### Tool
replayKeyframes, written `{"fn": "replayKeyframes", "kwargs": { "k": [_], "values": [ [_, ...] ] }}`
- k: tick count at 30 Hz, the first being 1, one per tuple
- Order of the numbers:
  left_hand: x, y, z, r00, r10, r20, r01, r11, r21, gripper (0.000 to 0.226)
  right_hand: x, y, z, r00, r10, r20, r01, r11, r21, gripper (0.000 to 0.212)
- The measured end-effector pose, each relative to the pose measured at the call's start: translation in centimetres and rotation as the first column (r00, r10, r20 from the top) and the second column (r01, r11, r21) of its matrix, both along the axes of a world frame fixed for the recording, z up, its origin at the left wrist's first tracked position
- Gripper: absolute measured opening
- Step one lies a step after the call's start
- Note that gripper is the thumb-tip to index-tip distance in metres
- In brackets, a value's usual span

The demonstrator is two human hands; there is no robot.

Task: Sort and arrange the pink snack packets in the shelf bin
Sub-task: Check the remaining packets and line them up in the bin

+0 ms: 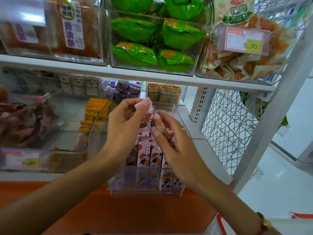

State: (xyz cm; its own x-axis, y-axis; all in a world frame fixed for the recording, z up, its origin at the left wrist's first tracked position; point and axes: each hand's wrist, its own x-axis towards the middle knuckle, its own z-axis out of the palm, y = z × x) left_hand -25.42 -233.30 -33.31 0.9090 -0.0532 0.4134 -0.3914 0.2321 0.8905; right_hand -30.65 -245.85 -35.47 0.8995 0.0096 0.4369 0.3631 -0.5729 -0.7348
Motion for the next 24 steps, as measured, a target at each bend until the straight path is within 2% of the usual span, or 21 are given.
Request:
{"fn": "replayKeyframes", "kwargs": {
  "k": [2, 6, 10, 13, 15, 17, 21, 23, 24],
  "values": [
    [-0.3, 0.5, -0.2, 0.999, -0.044, -0.016, 0.044, 0.999, -0.010, 0.018, 0.3, 0.5, 0.0, 0.997, 0.070, -0.041, -0.066, 0.994, 0.091, 0.047],
    [-0.1, 1.1, -1.0, 0.997, -0.067, -0.029, 0.069, 0.994, 0.089, 0.024, 1.3, 0.0, 0.4, 0.986, 0.078, -0.148, -0.009, 0.909, 0.417, 0.034],
    [-0.4, 0.6, -1.9, 0.995, -0.064, -0.076, 0.078, 0.978, 0.194, 0.034, 1.5, 0.3, -0.1, 0.990, 0.045, -0.130, 0.007, 0.929, 0.370, 0.041],
    [-0.3, 0.6, -2.1, 0.998, -0.025, -0.055, 0.034, 0.984, 0.176, 0.037, 1.4, 0.4, -0.3, 0.995, 0.060, -0.085, -0.030, 0.949, 0.315, 0.041],
    [0.0, 0.8, -2.0, 0.999, -0.032, -0.031, 0.036, 0.988, 0.153, 0.033, 1.2, 0.3, -0.1, 0.983, 0.134, -0.125, -0.086, 0.939, 0.332, 0.044],
    [0.3, 1.0, -1.7, 0.995, -0.095, -0.040, 0.099, 0.988, 0.121, 0.030, 1.1, 0.1, 0.1, 0.962, 0.202, -0.185, -0.126, 0.926, 0.357, 0.038],
    [0.6, 0.9, -1.9, 0.970, -0.231, -0.082, 0.241, 0.958, 0.155, 0.025, 1.6, -0.7, 0.0, 0.966, 0.101, -0.237, -0.010, 0.934, 0.358, 0.049],
    [0.5, 0.7, -2.0, 0.962, -0.245, -0.116, 0.262, 0.952, 0.160, 0.025, 1.5, -0.9, 0.0, 0.962, 0.058, -0.267, 0.039, 0.938, 0.344, 0.052],
    [0.5, 0.6, -2.1, 0.967, -0.226, -0.117, 0.244, 0.953, 0.180, 0.026, 1.5, -1.0, 0.0, 0.973, 0.026, -0.230, 0.046, 0.952, 0.301, 0.050]
  ]
}}
